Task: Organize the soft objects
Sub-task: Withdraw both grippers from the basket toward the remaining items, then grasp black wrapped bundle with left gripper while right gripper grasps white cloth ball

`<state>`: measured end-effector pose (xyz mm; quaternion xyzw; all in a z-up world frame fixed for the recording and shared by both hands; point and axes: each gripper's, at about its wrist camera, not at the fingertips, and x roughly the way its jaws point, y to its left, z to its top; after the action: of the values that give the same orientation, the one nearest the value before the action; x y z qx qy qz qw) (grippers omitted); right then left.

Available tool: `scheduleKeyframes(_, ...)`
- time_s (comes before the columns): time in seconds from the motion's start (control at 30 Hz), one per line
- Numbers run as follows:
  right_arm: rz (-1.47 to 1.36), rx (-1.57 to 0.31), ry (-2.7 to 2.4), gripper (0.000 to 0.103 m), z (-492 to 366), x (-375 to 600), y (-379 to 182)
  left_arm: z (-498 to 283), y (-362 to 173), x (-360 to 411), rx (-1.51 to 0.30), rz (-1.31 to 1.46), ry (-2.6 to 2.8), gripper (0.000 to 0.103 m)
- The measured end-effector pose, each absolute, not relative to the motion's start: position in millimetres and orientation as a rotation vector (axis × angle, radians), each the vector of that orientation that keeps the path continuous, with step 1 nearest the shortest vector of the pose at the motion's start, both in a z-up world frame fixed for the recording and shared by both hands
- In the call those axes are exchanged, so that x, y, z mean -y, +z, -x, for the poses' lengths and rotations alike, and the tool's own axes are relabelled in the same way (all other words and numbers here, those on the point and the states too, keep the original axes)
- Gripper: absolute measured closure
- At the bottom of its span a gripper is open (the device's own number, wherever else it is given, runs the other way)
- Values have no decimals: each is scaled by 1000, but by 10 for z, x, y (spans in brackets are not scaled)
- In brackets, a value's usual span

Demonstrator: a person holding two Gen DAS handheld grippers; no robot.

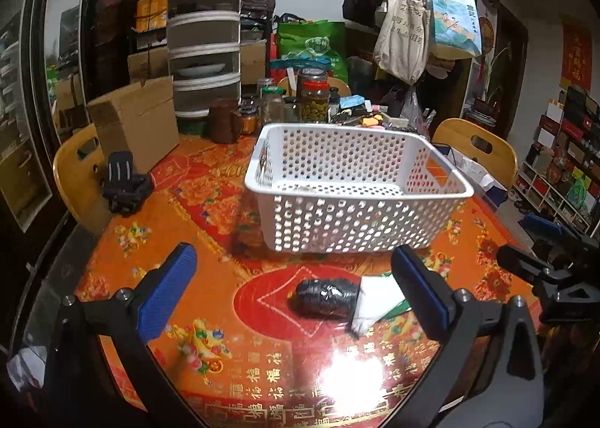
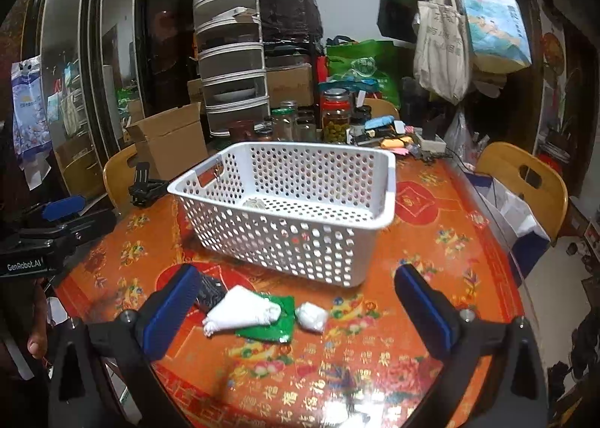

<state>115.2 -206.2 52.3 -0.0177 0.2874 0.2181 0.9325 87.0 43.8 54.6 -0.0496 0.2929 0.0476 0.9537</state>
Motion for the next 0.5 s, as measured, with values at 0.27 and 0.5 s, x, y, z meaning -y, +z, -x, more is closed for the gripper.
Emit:
scheduleKeyframes(0.27,37,-683,411,0,-1304,2076,58,-1188,-77,-437,-718,123,102,0)
scheduleKeyframes(0.5,58,-776,414,2,-1563,2013,-348,-1588,-537,-375,-813,137,83,0)
